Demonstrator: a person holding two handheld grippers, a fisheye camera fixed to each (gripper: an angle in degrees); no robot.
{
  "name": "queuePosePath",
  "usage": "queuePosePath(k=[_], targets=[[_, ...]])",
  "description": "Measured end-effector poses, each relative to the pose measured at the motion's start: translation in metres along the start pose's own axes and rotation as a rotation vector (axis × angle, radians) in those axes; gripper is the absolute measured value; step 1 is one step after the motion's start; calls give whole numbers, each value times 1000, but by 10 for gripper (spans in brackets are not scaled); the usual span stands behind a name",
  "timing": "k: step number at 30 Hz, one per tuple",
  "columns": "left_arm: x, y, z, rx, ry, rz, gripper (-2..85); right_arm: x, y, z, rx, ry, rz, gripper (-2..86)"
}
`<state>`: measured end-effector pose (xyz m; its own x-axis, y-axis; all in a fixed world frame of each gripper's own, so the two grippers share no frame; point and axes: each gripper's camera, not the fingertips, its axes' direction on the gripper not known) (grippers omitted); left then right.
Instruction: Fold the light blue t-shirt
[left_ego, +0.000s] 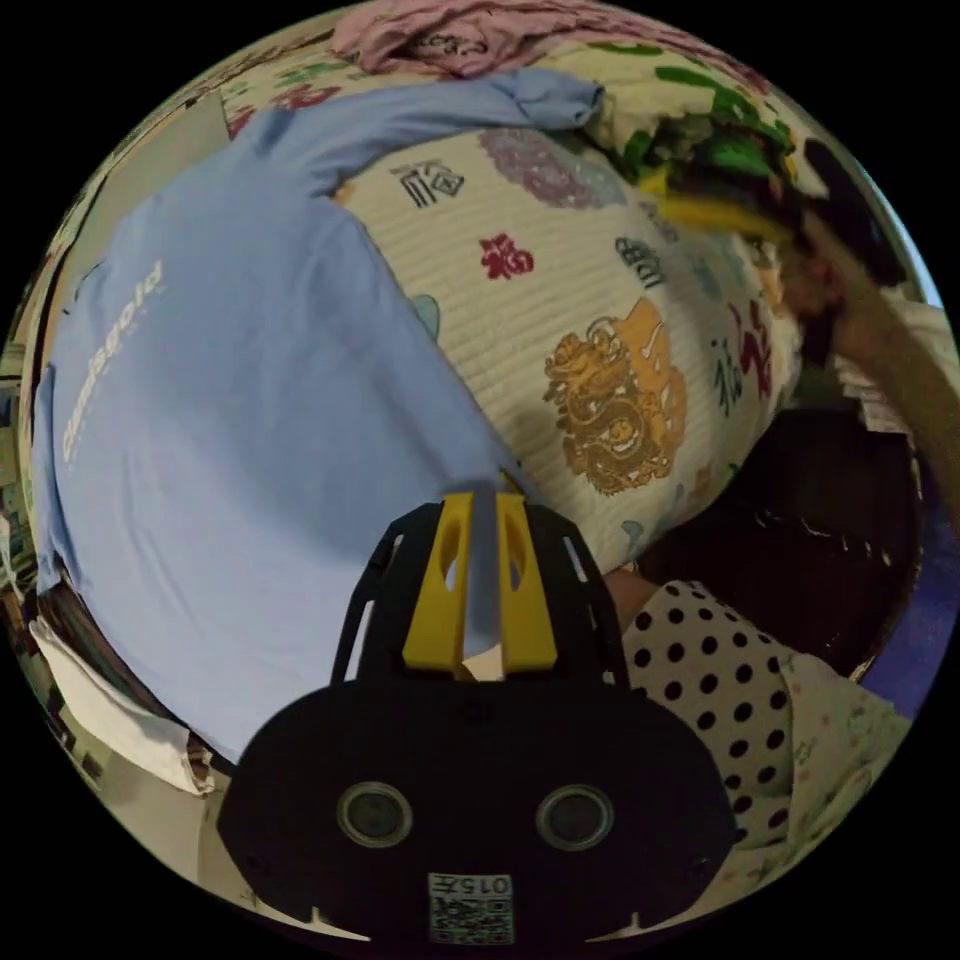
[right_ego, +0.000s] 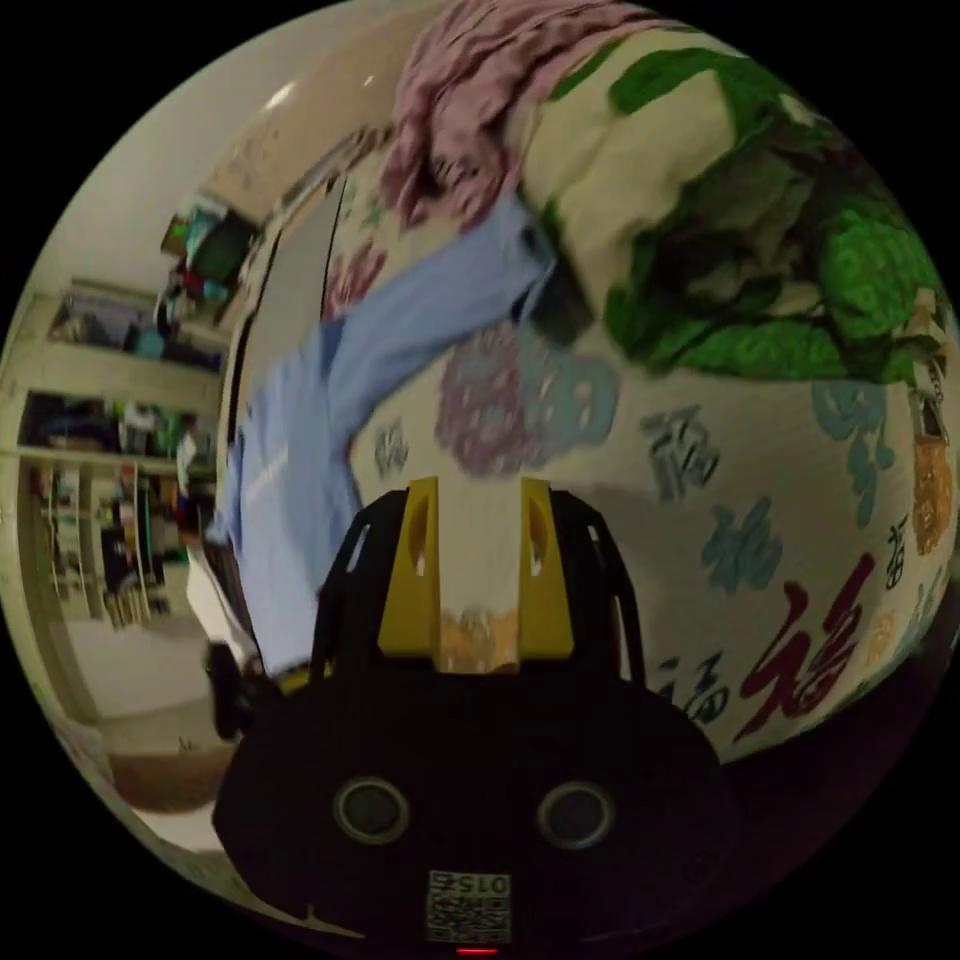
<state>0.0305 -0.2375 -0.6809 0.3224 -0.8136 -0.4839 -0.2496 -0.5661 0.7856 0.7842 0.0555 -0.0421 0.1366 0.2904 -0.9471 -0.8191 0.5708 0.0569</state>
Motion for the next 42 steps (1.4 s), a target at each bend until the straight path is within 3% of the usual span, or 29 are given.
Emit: queuePosePath(k=[3,8,18,23,26,28,33,38,42], targets=[[2,-7,40,-172,-84,2,29,12,-46,-13,115,-15,66,133],[8,-12,60,-209,-180,23,17,17,-83,11,84,-6,102,126],[-59,16,75,-187,92,-31,60,-11,-65,-4,78,-98,114,27],[-104,67,35,-14,146,-162,72,-99,-31,-21,29,-153,-71,19],[-151,109,-8,189,214,-302,88,-180,14,-16,-34,-197,-266,18],[-203,150,-37,415,375,-451,116,-227,48,-6,-91,-245,-374,18],[-300,220,-41,725,708,-606,179,-333,161,50,-297,-315,-554,17],[-356,272,0,745,795,-674,171,-386,238,87,-402,-297,-638,18],[-379,316,47,688,859,-676,97,-409,284,115,-491,-308,-660,18]])
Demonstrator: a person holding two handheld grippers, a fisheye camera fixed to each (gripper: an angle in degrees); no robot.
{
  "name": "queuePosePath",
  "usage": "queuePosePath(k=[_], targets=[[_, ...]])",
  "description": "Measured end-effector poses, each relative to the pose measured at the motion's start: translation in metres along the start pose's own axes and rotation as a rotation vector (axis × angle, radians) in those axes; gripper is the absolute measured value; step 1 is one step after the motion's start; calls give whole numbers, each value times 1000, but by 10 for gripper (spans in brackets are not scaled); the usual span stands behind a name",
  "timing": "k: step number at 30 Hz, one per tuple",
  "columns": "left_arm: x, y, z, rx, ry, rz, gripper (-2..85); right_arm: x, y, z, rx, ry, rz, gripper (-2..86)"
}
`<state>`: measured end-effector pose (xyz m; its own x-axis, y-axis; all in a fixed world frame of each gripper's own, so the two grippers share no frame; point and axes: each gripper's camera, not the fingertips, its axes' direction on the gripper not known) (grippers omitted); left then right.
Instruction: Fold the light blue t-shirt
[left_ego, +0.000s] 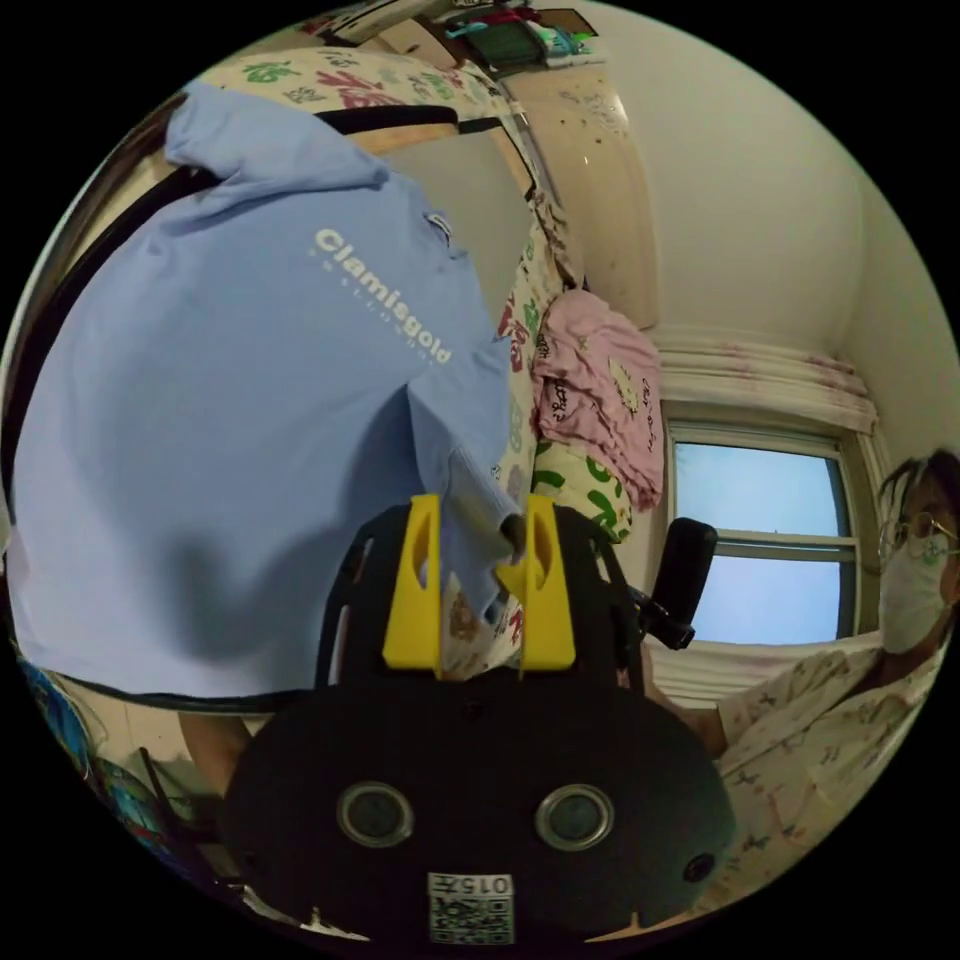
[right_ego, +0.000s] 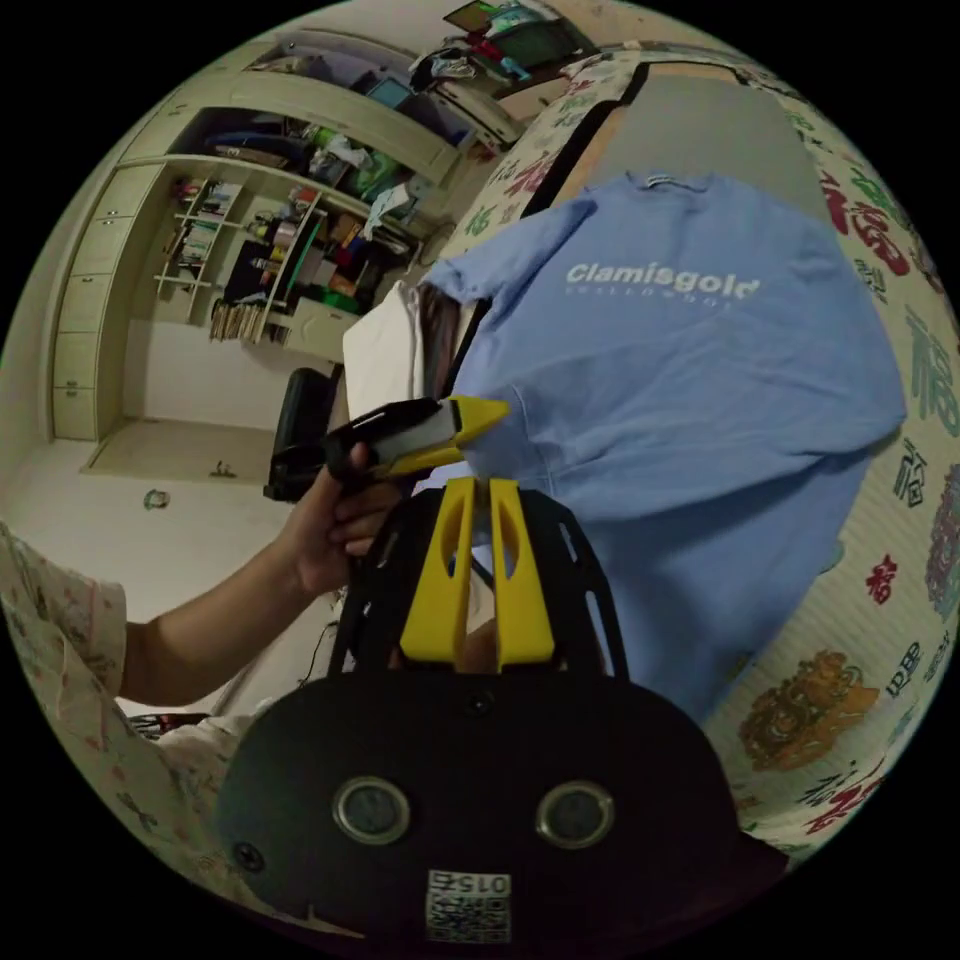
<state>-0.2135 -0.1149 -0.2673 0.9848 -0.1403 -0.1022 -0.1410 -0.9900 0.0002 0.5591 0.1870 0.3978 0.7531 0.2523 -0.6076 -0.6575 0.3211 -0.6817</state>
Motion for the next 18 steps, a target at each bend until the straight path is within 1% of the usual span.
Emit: queuePosePath(k=[4,8,11,14,16,18], targets=[[-40,33,-27,-27,-66,-37,23,-19,8,43,-71,-39,-2,21],[-67,60,-37,-54,-151,-71,8,-36,8,97,-167,-26,-51,28],[-85,74,-30,-61,-243,-83,8,-32,3,127,-228,-64,-35,33],[-97,80,-14,-64,-355,-104,20,-15,-2,123,-192,-113,-15,44],[-98,82,4,-100,-480,-94,49,5,-6,108,-137,-66,19,50],[-92,87,14,-109,-584,-78,65,48,-15,79,-54,53,104,50]])
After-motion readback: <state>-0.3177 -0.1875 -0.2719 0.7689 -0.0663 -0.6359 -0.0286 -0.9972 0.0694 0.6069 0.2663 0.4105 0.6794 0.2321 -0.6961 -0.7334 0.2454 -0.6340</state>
